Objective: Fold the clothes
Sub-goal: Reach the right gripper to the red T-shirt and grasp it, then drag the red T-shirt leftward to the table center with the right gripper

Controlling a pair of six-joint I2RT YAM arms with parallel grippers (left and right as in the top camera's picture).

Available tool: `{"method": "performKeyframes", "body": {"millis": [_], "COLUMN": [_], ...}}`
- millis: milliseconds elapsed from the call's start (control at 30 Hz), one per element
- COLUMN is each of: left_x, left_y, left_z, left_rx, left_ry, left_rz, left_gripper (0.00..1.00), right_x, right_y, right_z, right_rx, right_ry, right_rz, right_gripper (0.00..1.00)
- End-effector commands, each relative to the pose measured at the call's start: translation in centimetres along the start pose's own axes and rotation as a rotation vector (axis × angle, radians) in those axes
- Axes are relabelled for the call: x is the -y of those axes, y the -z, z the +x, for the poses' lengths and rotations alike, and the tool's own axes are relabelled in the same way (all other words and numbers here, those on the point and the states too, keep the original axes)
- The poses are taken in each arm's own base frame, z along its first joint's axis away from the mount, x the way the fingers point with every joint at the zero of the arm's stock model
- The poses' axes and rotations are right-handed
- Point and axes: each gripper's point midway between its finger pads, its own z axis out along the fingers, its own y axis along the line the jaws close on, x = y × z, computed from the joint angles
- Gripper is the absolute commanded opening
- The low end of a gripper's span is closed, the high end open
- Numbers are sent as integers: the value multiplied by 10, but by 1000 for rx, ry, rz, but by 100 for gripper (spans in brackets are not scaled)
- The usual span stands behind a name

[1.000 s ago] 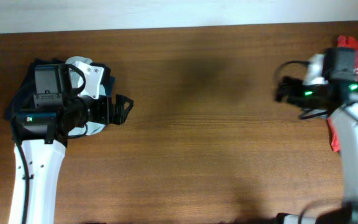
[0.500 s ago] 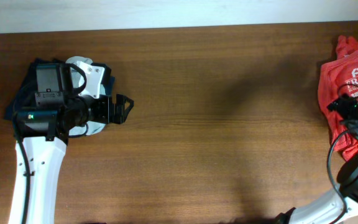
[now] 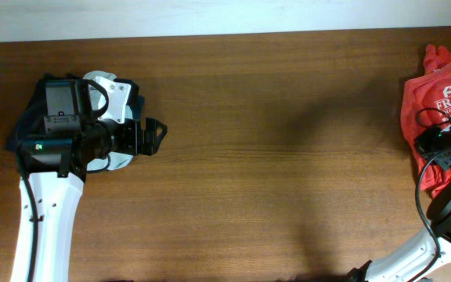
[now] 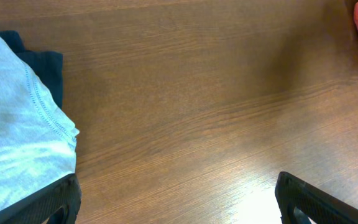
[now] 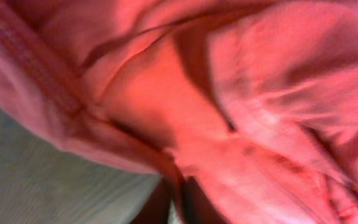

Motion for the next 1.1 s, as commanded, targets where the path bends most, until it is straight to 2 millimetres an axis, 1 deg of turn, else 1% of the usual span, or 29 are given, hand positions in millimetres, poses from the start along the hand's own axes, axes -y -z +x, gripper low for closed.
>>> {"method": "performKeyframes", "body": {"millis": [0,67,200,233,267,333,400,467,567,600,633,700,733,767,867,933,1000,1067], "left_x": [1,1,1,1,1,1,0,0,0,-1,-2,-6,-9,-12,-22,-23,-23,-23], "left_y": [1,1,1,1,1,1,1,1,2,2,2,2,2,2,3,3,3,3], "left_z": [-5,-5,-5,-4,-4,-6,-9,-11,-11,-11,-11,-11,-10,-10,-9,-9,-9,-9], "left_rx": [10,10,9,8,7,13,25,32,34,34,33,31,29,27,22,21,21,21], "left_ry": [-3,-3,-2,-2,-2,-4,-9,-13,-13,-13,-14,-13,-13,-12,-12,-11,-11,-11], "left_rz": [-3,-3,-2,-2,-2,-3,-4,-5,-7,-10,-18,-39,-57,-77,-133,-139,-139,-139], "left_gripper": [99,99,99,99,99,99,100,99,99,99,99,99,100,99,99,99,99,100], "right_x": [-43,-65,-96,-107,-135,-168,-202,-232,-273,-287,-297,-318,-324,-330,-339,-341,-342,-341], "right_y": [26,42,72,77,86,96,104,106,109,111,113,118,120,122,126,128,131,136], "right_z": [-4,-3,-1,4,20,41,70,106,167,192,212,260,277,300,354,379,397,419], "right_rx": [34,62,135,130,107,70,27,-21,-86,-104,-115,-124,-122,-115,-68,-15,32,25], "right_ry": [50,89,171,190,241,305,387,479,650,720,769,894,942,1009,1170,1248,1306,1368], "right_rz": [-142,-193,-209,-237,-321,-417,-488,-519,-553,-568,-571,-576,-576,-567,-526,-484,-453,-473], "right_gripper": [4,4,4,4,4,4,4,4,4,4,4,4,4,4,4,4,4,4]}}
